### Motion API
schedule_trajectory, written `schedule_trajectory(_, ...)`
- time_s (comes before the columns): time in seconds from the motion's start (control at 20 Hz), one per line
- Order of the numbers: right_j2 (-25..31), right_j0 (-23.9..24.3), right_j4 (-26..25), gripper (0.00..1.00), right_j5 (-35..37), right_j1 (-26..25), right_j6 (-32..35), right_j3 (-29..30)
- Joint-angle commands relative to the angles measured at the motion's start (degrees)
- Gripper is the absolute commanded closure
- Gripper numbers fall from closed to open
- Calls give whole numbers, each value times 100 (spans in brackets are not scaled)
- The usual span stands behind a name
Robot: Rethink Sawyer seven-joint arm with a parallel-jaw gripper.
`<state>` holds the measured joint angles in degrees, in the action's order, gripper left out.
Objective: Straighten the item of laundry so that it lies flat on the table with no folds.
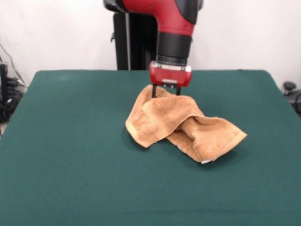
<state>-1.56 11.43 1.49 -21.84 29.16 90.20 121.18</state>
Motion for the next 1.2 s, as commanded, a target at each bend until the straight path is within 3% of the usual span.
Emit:
schedule_trajectory(0.05, 260, -518, 875, 0, 2150, 1314, 1243, 96)
schedule_trajectory(0.2, 83, -714, 1002, 0, 2775, 1601, 1255, -3)
schedule_trajectory(0.35, 52, -756, 1008, 0, 2897, 1673, 1291, -57)
schedule_trajectory(0.95, 131, -554, 1015, 0, 3293, 1625, 1188, -431)
schedule_trajectory(1.2, 245, -344, 1011, 0, 3359, 1312, 986, -783)
